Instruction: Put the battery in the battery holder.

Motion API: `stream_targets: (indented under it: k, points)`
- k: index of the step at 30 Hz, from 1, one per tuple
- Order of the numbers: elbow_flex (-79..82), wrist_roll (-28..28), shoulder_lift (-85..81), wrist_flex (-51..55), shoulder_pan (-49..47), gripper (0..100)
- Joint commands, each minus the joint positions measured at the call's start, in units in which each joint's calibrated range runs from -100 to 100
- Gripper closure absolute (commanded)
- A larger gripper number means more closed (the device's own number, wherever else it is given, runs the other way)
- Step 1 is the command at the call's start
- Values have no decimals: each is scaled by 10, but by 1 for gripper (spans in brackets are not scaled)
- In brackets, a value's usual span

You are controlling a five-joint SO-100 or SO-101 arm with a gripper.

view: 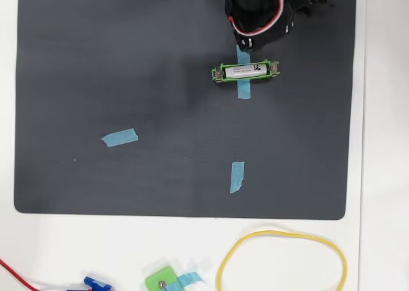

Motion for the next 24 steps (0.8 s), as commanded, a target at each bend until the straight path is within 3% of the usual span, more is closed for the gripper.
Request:
stream_targets:
  k: [1, 6, 9, 11, 24]
  points:
    - [69, 34, -193, -39, 127, 100]
    - [341, 63, -469, -170, 311, 100]
    - [422, 61, -638, -173, 400, 100]
    - [456, 61, -664, -173, 451, 100]
    - [463, 33, -662, -152, 411, 100]
